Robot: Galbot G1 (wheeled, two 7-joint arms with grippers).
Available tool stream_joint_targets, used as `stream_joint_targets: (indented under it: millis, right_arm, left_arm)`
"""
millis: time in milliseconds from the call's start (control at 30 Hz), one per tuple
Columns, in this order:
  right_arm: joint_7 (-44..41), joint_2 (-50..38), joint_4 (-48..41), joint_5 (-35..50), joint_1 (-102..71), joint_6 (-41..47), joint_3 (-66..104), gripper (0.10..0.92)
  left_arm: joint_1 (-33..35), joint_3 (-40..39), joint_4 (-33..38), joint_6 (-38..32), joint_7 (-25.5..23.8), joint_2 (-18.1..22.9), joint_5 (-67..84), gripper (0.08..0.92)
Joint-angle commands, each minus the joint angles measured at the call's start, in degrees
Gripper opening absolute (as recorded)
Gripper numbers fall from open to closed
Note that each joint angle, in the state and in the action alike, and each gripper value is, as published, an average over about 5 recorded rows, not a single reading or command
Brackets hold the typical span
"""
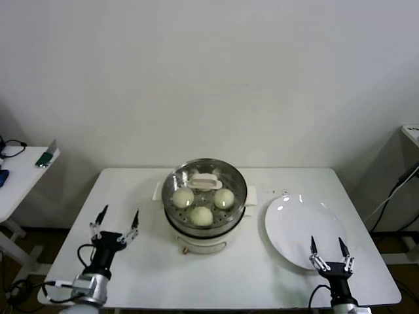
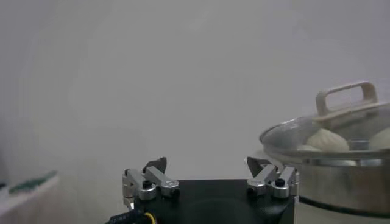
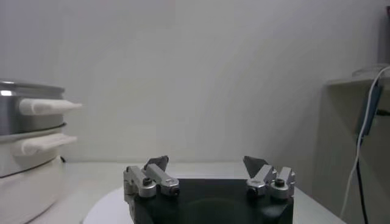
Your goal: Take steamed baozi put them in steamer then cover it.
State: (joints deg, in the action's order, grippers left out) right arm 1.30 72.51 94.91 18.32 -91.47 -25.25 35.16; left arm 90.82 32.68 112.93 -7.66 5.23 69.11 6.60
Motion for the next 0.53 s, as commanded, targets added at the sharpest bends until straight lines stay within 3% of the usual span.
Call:
stream_joint_targets:
  millis: [33,267,533]
  right_arm:
    - [-0.17,-0.63,-1.10,-0.07,0.16,1.06,-0.07,0.823]
    - [-0.18,-1.06,-1.05,0.10,0.21,0.98,-0.19,0.823]
    - [-0.25,-1.11,-1.00,0.48,-0.03,0.85,-0.12,0.823]
  left_arm:
    - [4.09,5.45,-0.68,-5.36,1.45,-1.74,11.21,0.823]
    - [4.36,0.54,-4.27,-9.02,0.13,1.25,9.76,0.823]
    - [3.91,-1.00,-6.43,-10.11,-1.39,1.98,9.70,0.823]
